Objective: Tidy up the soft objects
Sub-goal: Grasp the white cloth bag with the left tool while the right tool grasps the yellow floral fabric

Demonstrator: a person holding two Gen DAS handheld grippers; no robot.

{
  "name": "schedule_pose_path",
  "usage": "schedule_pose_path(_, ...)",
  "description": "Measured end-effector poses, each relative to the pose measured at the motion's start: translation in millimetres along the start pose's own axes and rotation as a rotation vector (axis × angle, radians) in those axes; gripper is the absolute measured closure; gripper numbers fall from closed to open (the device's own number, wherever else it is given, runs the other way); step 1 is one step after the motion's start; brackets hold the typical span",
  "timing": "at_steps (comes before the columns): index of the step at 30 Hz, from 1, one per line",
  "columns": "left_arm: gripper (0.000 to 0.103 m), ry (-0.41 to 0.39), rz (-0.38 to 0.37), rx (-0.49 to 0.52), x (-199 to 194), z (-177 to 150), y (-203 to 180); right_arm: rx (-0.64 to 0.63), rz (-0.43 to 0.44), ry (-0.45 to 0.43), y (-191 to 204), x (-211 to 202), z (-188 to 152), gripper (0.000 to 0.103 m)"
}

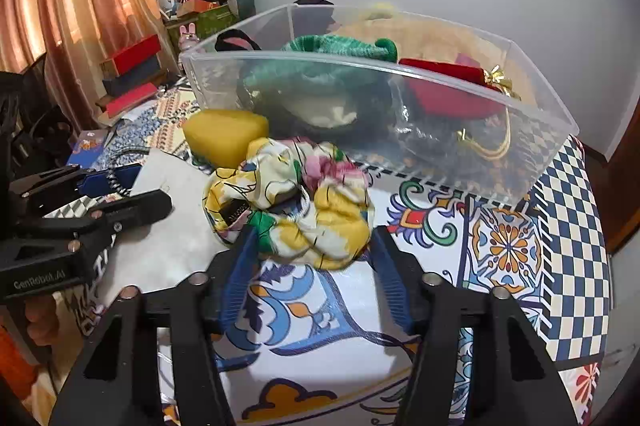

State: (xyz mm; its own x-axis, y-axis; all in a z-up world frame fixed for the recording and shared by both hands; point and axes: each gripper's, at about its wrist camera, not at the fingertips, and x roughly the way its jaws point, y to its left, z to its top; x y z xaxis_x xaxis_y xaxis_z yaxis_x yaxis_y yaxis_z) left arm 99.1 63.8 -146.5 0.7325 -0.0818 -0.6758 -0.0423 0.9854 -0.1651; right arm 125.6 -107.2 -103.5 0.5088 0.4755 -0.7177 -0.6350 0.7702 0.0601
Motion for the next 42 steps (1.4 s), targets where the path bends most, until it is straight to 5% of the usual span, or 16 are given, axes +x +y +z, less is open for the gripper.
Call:
schedule_pose_path(5, 0.066, -0.013, 0.008, 0.017, -4, -2, -5, 0.010, -0.019, -0.013, -8, -8, -3, 0.080)
schedule_pose_path(7, 0.077, -0.021, 0.014, 0.016, -7, -2, -6, 0.023, -0.018, -0.019, -13, -10, -5, 0.090)
schedule_pose_path(12, 0.079, -0.017, 0.007, 0.012, -10, -1, -1, 0.061, -0.013, -0.042, -22, -22, -10, 0.093)
schedule_pose_path(14, 0.075, 0.011, 0.008, 0.006, -9, -1, 1, 0.061, -0.021, -0.050, -24, -25, -11, 0.093)
schedule_pose_path(17, 0.045, 0.025, 0.024, -0.025, -12, -4, 9, 0.064, -0.019, -0.054, -27, -31, -13, 0.093)
schedule_pose_path(21, 0.042, 0.015, 0.058, -0.043, -23, -8, 17, 0.065, -0.015, -0.056, -30, -37, -14, 0.092)
schedule_pose_path(23, 0.041, 0.006, 0.079, -0.046, -29, -8, 19, 0.069, -0.008, -0.064, -30, -38, -11, 0.082)
schedule_pose_path(25, 0.041, -0.019, 0.079, -0.051, -37, -4, 18, 0.075, 0.004, -0.078, -31, -40, -9, 0.051)
schedule_pose_path(26, 0.041, -0.029, 0.061, -0.055, -40, -2, 18, 0.075, 0.006, -0.089, -29, -41, -8, 0.046)
schedule_pose_path(29, 0.041, -0.043, -0.014, -0.056, -44, 4, 11, 0.051, 0.026, -0.086, -20, -36, 0, 0.043)
schedule_pose_path(35, 0.041, -0.004, 0.003, 0.005, -27, 0, -7, 0.032, 0.046, -0.024, -9, -10, 8, 0.023)
schedule_pose_path(42, 0.042, 0.019, -0.014, -0.027, -10, -6, -2, 0.004, 0.019, 0.018, -3, 2, 0, 0.029)
